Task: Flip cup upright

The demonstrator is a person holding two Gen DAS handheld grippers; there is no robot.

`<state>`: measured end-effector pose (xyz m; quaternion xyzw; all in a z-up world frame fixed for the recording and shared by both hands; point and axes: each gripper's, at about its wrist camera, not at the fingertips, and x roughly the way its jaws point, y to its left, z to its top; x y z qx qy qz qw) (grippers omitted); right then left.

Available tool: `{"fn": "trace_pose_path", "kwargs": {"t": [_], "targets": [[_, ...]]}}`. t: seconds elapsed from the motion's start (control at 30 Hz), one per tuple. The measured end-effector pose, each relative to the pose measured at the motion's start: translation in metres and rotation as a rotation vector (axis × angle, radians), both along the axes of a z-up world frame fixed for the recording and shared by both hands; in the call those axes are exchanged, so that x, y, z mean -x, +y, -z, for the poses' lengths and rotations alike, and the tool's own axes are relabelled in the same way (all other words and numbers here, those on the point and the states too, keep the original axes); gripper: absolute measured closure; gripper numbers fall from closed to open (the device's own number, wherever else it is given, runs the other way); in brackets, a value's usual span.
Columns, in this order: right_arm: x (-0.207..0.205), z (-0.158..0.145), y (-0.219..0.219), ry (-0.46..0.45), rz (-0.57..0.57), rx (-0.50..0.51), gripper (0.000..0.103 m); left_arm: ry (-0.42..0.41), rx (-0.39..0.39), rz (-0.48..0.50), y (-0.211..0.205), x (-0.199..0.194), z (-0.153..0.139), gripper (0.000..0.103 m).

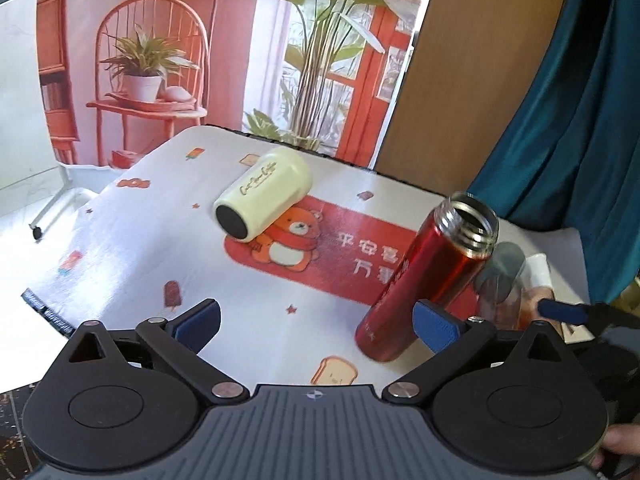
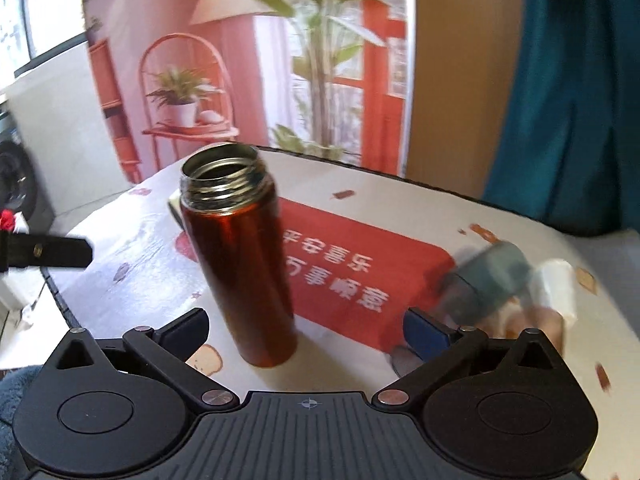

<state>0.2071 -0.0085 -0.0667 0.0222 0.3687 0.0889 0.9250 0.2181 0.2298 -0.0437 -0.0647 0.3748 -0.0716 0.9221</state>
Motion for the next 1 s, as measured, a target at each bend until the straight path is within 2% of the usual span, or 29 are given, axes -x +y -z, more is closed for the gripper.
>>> {"fn": "trace_pose_path", "kwargs": {"t": [0.2, 0.4, 0.6, 1.0], "targets": [[0.03, -0.012, -0.001, 0.05, 0.051, 0.0, 0.0, -0.028, -0.059, -0.025, -0.003, 0.031, -0.012, 0.0], [0.065, -0.021, 0.001, 0.079, 0.074, 0.013, 0.0, -0.042, -0.135, -0.006, -0.013, 0.068, -0.022, 0.0], [0.096, -0.028, 0.001, 0.074, 0.069, 0.012, 0.0, -0.047, -0.208, -0.004, -0.017, 0.099, -0.028, 0.0], [0.144, -0.038, -0.004, 0.02, 0.078, 0.0, 0.0, -0.049, -0.216, -0.035, -0.017, 0.138, -0.032, 0.0]]}}
